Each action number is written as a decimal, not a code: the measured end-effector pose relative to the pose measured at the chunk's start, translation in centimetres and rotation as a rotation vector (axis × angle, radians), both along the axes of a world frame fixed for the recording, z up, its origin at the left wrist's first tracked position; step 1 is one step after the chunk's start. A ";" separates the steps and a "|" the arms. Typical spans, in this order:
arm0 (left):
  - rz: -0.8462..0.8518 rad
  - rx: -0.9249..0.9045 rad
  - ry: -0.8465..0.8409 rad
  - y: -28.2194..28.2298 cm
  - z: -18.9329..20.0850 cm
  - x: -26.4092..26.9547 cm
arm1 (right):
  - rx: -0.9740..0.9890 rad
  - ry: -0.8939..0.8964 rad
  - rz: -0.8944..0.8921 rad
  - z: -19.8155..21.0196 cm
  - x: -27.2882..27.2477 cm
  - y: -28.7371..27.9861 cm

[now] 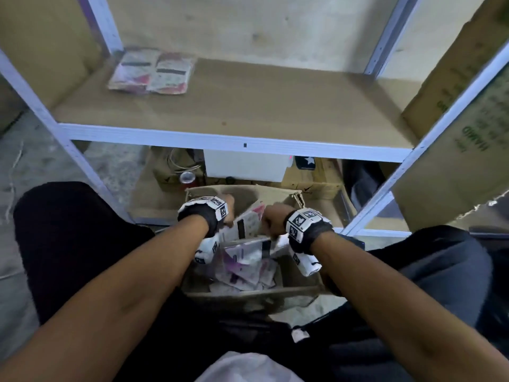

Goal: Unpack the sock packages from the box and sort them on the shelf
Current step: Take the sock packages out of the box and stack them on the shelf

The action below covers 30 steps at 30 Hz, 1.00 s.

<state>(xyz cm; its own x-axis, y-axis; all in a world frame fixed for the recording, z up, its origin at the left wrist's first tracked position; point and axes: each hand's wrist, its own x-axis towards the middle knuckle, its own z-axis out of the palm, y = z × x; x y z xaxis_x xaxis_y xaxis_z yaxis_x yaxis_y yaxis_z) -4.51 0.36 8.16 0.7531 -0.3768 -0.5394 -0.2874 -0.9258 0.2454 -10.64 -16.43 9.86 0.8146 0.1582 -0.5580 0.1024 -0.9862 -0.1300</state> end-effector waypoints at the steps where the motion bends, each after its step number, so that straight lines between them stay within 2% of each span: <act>1: -0.032 0.007 -0.029 0.2 1.6 -0.3 | -0.006 -0.042 0.005 1.3 0.0 -0.1; 10: -0.177 -0.028 -0.351 0.5 15.2 -1.4 | -0.056 -0.321 0.006 13.5 -1.1 -1.5; 14: -0.163 -0.115 -0.438 1.0 20.0 -0.6 | -0.011 -0.393 -0.033 18.5 -1.2 -2.7; 18: -0.123 -0.209 -0.451 2.0 23.8 1.3 | 0.051 -0.458 -0.073 22.3 -0.6 -4.2; 21: -0.069 -0.291 -0.489 3.2 26.0 3.4 | 0.091 -0.519 -0.088 23.9 0.5 -5.6; 24: 0.023 -0.420 -0.449 4.7 27.2 6.1 | 0.162 -0.559 -0.104 24.7 1.9 -6.9; 27: 0.111 -0.513 -0.424 6.3 27.7 8.6 | 0.280 -0.572 -0.144 25.0 3.8 -8.2; 30: 0.246 -0.637 -0.387 7.8 27.0 11.2 | 0.458 -0.555 -0.274 24.5 5.9 -9.1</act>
